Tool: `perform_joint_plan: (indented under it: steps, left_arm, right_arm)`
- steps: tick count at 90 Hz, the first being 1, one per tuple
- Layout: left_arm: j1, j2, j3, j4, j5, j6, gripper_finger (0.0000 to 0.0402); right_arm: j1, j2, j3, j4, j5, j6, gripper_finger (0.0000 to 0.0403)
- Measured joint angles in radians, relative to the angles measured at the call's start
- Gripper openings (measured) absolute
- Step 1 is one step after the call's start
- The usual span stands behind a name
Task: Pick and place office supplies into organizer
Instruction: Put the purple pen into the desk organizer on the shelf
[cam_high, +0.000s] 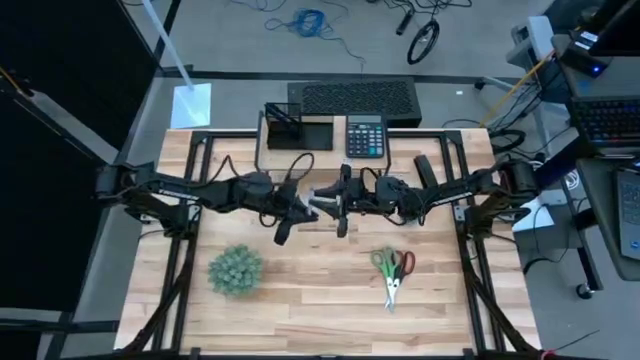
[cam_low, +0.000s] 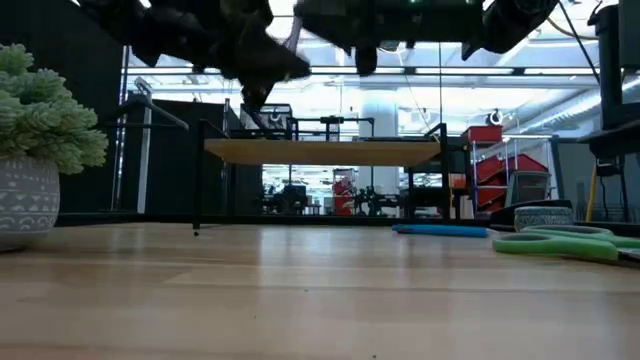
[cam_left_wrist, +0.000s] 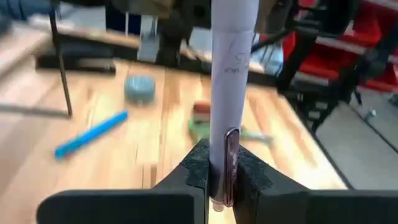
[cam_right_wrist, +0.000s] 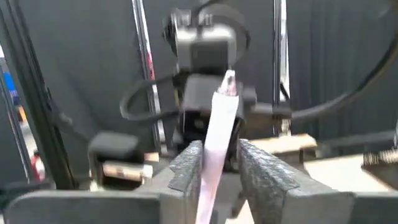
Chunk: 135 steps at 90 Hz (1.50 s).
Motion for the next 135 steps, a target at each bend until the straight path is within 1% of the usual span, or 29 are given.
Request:
perform_joint_plan:
  steps: [11,24,34,48,67,73,86,91,95,100,106,120,135]
  left_arm:
    - [0.0,0.0,0.0,-0.121,0.0,0.008,0.002]
    - [0.0,0.0,0.0,-0.247,0.0,0.008,0.002]
    - [0.001,0.003,0.0,-0.321,0.003,0.0,0.002]
    - [0.016,0.047,-0.002,-0.351,0.079,-0.033,0.002]
    - [0.019,0.086,-0.002,-0.319,0.114,-0.068,0.002]
    - [0.019,0.087,-0.002,-0.313,0.134,-0.083,0.002]
    - [0.019,0.086,-0.001,-0.298,0.174,-0.131,0.002]
    - [0.019,0.086,-0.001,-0.297,0.19,-0.149,0.002]
    - [0.019,0.085,-0.001,-0.296,0.194,-0.158,0.002]
    - [0.018,0.085,-0.001,-0.302,0.194,-0.164,0.002]
    - [0.018,0.085,-0.001,-0.298,0.198,-0.166,0.002]
    - [0.018,0.085,-0.001,-0.301,0.208,-0.182,0.002]
    - [0.018,0.085,-0.001,-0.3,0.213,-0.181,0.002]
  right_arm:
    - [0.0,-0.035,0.0,-0.158,0.0,-0.004,0.0139]
    - [0.006,-0.066,0.0,-0.349,0.0,-0.015,0.0158]
    - [0.022,-0.065,0.0,-0.403,0.0,-0.062,0.0161]
    - [0.068,-0.056,0.0,-0.397,0.019,-0.236,0.016]
    - [0.141,-0.046,0.013,-0.374,0.145,-0.473,0.016]
    - [0.162,-0.017,0.044,-0.378,0.2,-0.566,0.016]
    - [0.187,0.096,0.171,-0.508,0.307,-0.8,0.016]
    - [0.197,0.147,0.223,-0.564,0.372,-0.891,0.016]
    - [0.204,0.189,0.261,-0.593,0.445,-0.96,0.016]
    - [0.212,0.236,0.301,-0.607,0.528,-1.043,0.016]
    - [0.219,0.284,0.343,-0.604,0.599,-1.136,0.016]
    - [0.222,0.364,0.402,-0.605,0.702,-1.245,0.0159]
    - [0.23,0.376,0.408,-0.604,0.735,-1.297,0.0155]
